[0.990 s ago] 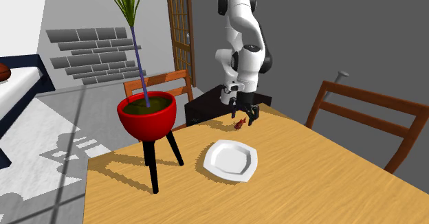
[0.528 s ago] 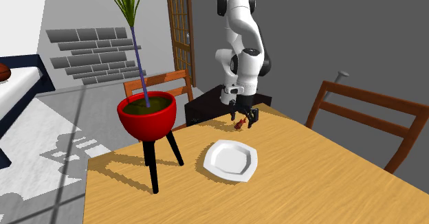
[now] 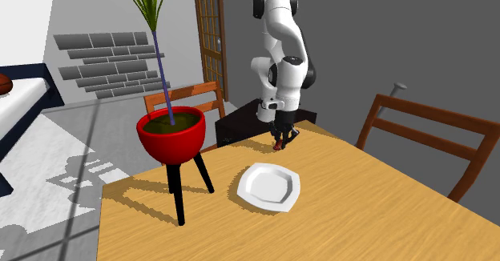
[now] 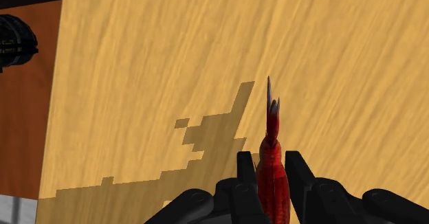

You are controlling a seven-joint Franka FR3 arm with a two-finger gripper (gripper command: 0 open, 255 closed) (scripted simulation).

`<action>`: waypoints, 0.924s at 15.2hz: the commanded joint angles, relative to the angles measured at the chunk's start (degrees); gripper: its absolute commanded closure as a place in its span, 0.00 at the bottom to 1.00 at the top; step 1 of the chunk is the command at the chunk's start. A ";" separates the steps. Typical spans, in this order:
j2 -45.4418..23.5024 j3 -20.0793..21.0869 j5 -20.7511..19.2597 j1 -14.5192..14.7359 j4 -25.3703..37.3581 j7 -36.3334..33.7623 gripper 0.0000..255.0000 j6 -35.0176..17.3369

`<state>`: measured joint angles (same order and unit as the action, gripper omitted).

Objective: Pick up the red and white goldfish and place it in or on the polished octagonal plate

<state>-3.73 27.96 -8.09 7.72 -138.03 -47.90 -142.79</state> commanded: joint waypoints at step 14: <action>6.48 0.30 5.49 -0.02 2.13 4.24 1.00 7.62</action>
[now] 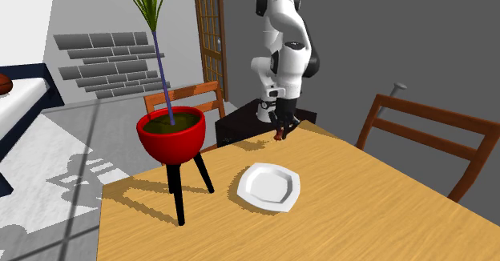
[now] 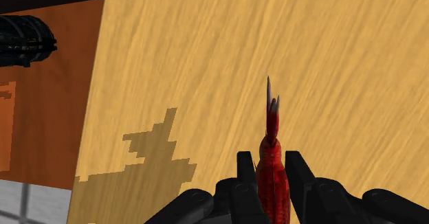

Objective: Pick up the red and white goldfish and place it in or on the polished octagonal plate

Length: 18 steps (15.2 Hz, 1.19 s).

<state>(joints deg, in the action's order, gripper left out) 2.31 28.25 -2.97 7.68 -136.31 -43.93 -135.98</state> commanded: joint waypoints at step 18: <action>-21.06 -2.41 -10.12 0.92 32.73 -1.87 1.00 14.19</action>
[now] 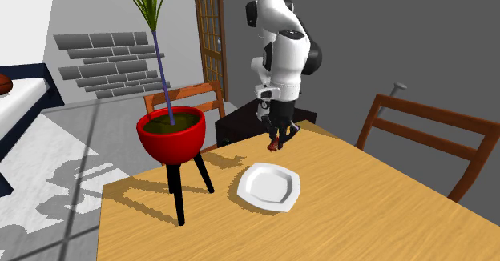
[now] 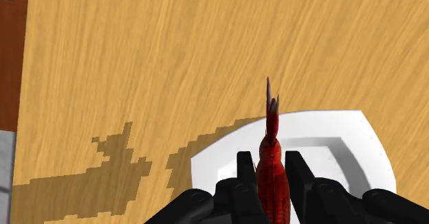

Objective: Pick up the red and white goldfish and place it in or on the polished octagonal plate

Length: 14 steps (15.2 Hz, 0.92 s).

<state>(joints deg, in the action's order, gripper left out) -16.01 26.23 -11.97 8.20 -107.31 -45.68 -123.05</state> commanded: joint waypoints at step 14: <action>-19.56 -3.37 -6.23 4.55 23.84 -0.05 1.00 5.40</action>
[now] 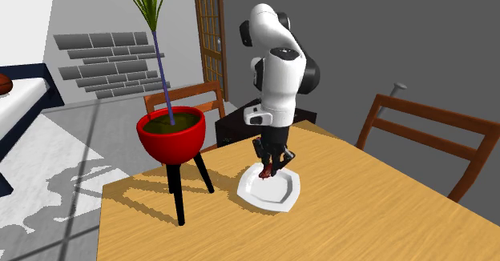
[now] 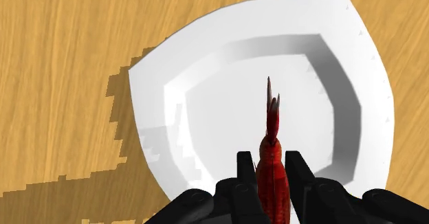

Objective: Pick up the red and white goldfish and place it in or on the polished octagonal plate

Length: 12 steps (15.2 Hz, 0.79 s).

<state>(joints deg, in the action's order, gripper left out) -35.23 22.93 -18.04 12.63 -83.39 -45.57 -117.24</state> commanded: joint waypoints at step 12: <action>-2.42 -0.72 -1.15 0.35 -1.76 -0.93 1.00 -4.04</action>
<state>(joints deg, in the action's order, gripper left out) -37.64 22.21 -19.19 12.98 -85.14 -46.49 -121.27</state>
